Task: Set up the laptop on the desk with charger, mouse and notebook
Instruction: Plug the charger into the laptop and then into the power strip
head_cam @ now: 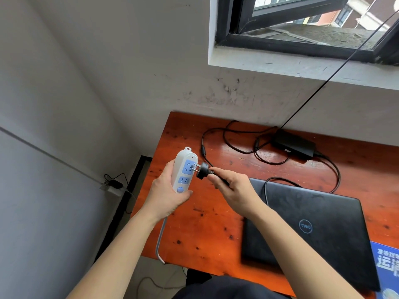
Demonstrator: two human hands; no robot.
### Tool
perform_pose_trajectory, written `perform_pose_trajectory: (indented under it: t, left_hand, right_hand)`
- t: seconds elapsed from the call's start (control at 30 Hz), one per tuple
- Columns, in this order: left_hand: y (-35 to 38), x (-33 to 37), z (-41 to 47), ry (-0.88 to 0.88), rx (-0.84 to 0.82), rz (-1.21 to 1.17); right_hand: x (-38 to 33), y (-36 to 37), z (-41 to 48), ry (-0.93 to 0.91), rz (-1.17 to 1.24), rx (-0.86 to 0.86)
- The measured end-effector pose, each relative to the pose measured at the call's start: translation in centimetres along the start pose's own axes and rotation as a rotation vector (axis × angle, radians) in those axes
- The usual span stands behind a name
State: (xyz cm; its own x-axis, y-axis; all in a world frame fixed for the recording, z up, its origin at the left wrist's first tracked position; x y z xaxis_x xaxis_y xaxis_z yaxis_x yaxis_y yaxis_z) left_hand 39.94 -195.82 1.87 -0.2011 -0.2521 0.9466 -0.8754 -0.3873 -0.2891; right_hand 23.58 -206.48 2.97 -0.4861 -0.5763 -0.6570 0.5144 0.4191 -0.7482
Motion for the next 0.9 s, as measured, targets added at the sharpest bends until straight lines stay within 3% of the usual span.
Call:
perform_pose_trajectory:
  t: [0.33, 0.6, 0.9]
  left_hand:
    - [0.0, -0.1, -0.2, -0.013, 0.009, 0.039]
    - [0.4, -0.1, -0.4, -0.016, -0.049, 0.11]
    - [0.4, 0.1, -1.0, -0.039, -0.008, 0.027]
  right_hand:
    - [-0.6, -0.1, -0.3, -0.002, -0.052, -0.006]
    - [-1.9, -0.7, 0.2, -0.047, -0.292, -0.109]
    - [-4.3, -1.4, 0.8, -0.077, -0.386, -0.118]
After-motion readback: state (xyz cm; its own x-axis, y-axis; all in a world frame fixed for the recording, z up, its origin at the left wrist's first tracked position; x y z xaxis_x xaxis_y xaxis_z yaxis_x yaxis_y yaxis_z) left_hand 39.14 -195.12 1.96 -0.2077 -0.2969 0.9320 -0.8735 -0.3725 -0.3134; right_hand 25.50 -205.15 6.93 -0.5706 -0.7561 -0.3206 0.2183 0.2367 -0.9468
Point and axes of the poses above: each hand's wrist, its own z-axis towards the middle knuckle, its own y-axis out of the palm, x = y × z, the point moved 8 cm from there along z, towards the middle knuckle, and after that the axes turned 15 degrees about -z, right-handed, at the moved point
